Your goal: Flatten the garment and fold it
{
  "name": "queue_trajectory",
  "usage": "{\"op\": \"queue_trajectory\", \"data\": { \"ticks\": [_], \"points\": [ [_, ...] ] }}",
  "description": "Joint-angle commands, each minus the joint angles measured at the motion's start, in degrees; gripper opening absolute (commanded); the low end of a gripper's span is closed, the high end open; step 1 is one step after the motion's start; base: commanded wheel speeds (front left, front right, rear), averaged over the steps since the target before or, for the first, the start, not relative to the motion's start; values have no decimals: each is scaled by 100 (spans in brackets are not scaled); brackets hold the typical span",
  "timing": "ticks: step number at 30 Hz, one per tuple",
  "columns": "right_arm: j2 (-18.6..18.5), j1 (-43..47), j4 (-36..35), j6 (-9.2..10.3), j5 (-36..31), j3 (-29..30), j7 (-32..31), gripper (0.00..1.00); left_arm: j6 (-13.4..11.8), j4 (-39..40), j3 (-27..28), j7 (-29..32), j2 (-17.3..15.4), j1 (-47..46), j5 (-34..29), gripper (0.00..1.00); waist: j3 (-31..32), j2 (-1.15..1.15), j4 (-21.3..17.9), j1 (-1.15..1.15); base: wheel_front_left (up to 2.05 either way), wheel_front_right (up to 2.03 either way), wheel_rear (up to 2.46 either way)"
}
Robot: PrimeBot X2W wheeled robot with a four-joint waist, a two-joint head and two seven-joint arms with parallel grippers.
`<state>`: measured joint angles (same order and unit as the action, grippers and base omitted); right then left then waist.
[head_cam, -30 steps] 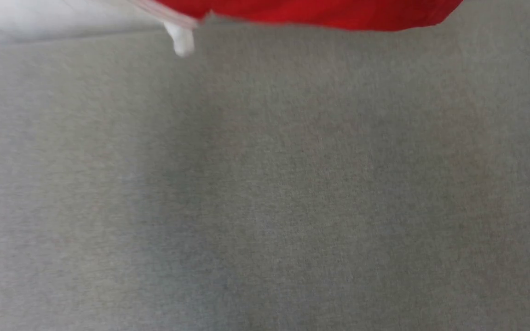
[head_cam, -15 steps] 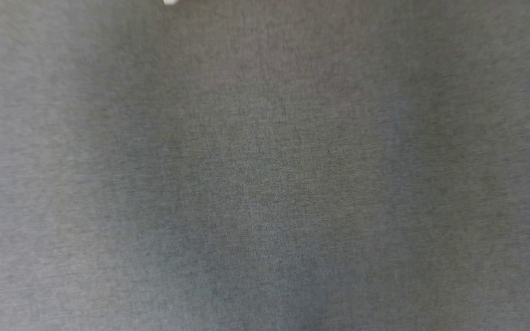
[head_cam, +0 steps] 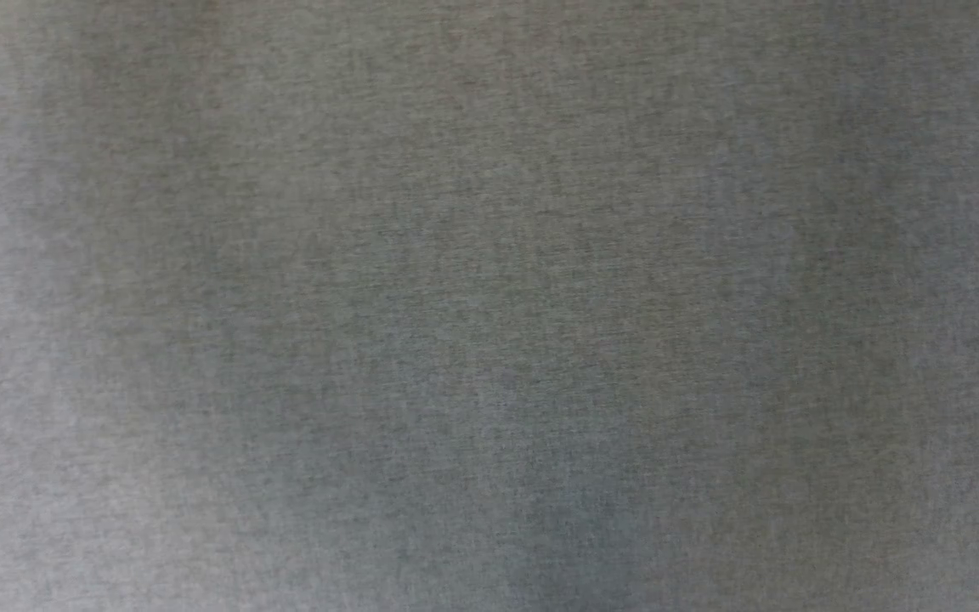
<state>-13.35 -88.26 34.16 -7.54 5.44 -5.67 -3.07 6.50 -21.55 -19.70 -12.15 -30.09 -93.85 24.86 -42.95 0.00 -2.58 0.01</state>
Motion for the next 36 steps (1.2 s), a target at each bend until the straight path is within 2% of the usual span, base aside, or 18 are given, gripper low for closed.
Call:
{"op": "queue_trajectory", "data": {
  "ticks": [1, 7, 12, 16, 22, 28, 32, 36],
  "points": [
    [-89, 177, -60, 5, 96, -72, 63, 0, 17, 138, -11, -50, -2, 233, 58, 0, 113, 0, 80, -1, 0, 0, 0],
    [-499, 1284, -681, 5, 850, -423, 120, 0, -178, 1048, 115, -145, 63, 1766, 503, 0, 527, 0, 221, -1, 0, 0, 0],
    [-753, 2595, -1512, 5, 1418, -218, 103, 0, -525, 1913, 300, -205, 113, 3322, 831, 0, 936, 0, 302, -1, 0, 0, 0],
    [-766, 3785, -2156, 5, 1673, 56, 91, 0, -703, 2532, 256, -225, 28, 4668, 903, 0, 1278, 0, 309, -1, 0, 0, 0],
    [-569, 5414, -2915, 5, 1807, 357, 33, 0, -976, 3134, 201, -179, -95, 6466, 1134, 0, 1659, 0, 306, -1, 0, 0, 0],
    [-332, 6699, -3153, 5, 1842, 438, -65, 0, -942, 3090, -194, 281, -354, 7895, 1403, 0, 2018, 0, 300, -1, 0, 0, 0],
    [-387, 7437, -3152, 5, 1973, 399, -244, 0, -840, 2836, -490, 630, -423, 8559, 1673, 0, 2287, 0, 353, -1, 0, 0, 0],
    [-507, 8105, -3148, 5, 2167, 532, -445, 0, -710, 2628, -748, 1195, -465, 9201, 2235, 0, 2496, 0, 393, -1, 0, 0, 0]
  ]
}}
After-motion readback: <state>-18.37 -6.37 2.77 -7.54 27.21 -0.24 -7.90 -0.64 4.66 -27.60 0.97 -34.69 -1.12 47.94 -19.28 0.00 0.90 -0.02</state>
